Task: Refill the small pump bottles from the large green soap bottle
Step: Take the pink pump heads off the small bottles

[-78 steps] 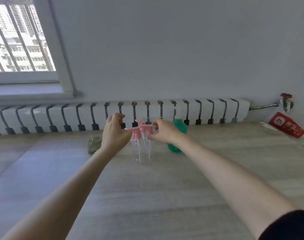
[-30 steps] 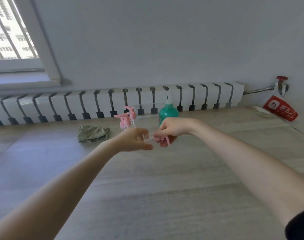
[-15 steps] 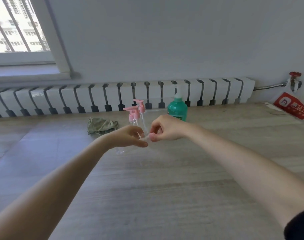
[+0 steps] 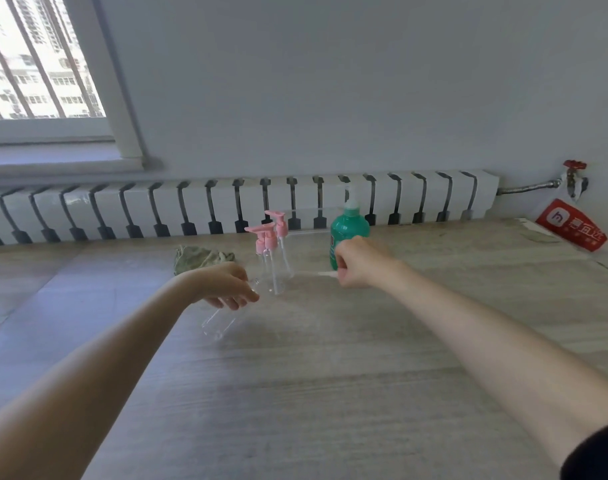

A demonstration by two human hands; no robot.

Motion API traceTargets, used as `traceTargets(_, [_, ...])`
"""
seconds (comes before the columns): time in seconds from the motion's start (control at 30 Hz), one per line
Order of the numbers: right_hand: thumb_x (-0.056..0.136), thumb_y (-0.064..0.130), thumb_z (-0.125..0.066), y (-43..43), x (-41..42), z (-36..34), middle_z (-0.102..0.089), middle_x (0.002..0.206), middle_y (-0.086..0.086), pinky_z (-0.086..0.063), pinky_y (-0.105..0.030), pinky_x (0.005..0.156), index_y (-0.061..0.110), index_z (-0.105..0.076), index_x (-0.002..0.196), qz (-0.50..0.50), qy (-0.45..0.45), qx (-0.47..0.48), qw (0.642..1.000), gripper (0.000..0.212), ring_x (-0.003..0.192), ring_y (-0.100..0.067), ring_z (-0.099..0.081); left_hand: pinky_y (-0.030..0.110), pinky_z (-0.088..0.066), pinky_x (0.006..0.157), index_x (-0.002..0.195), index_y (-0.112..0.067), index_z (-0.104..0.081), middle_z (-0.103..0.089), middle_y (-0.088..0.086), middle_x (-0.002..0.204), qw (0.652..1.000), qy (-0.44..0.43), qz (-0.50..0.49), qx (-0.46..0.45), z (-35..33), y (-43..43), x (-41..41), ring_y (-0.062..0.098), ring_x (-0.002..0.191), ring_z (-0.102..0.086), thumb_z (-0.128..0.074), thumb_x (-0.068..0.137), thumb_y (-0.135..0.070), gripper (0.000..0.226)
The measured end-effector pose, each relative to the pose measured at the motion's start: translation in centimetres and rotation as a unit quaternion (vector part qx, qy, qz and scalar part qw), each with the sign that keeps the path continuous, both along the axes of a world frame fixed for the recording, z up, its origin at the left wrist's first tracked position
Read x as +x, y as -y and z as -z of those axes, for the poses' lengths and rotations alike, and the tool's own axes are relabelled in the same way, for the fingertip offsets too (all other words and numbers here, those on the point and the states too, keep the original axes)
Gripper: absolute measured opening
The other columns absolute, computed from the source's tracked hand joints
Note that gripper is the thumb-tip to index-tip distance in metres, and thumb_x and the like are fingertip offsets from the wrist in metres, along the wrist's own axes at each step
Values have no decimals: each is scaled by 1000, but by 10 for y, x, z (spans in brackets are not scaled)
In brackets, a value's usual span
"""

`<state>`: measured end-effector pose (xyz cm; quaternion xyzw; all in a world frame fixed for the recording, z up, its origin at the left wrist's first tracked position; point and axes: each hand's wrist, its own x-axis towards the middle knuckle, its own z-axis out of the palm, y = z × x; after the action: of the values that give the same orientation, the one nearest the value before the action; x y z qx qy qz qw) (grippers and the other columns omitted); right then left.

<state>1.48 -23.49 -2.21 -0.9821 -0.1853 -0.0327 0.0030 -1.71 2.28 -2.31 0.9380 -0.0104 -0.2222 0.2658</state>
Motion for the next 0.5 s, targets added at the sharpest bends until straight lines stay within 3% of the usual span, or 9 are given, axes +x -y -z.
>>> traceTargets(0.13, [70, 25, -75, 19, 3, 12, -66, 81, 2, -57, -30, 70, 15, -63, 85, 96, -107, -13, 989, 21, 72, -13, -63, 35, -53, 80, 92, -9, -53, -60, 8, 86, 982, 102, -112, -108, 1, -13, 1, 19, 81, -58, -72, 82, -21, 24])
traceTargets(0.3, [72, 24, -72, 27, 0, 15, -70, 71, 4, -56, -25, 71, 15, -60, 87, 177, -167, 28, 970, 22, 59, -5, -67, 37, -50, 76, 96, -11, -51, -58, 9, 94, 921, 247, -257, -158, 7, -23, 5, 23, 84, -56, -76, 78, -27, 34])
traceTargets(0.37, [70, 23, -72, 21, -2, 15, -68, 70, 6, -55, -23, 67, 16, -61, 83, 179, -170, 2, 969, 19, 57, -6, -64, 30, -45, 66, 100, -11, -49, -56, 7, 95, 909, 273, -278, -147, 12, -22, 4, 20, 81, -52, -76, 79, -25, 37])
traceTargets(0.5, [71, 24, -74, 5, -4, 16, -66, 72, 5, -49, -20, 52, 16, -60, 82, 173, -180, -25, 968, 20, 58, -9, -63, 34, -46, 73, 105, -10, -48, -53, 3, 88, 906, 257, -292, -169, 24, -25, 10, 19, 80, -50, -75, 80, -27, 41])
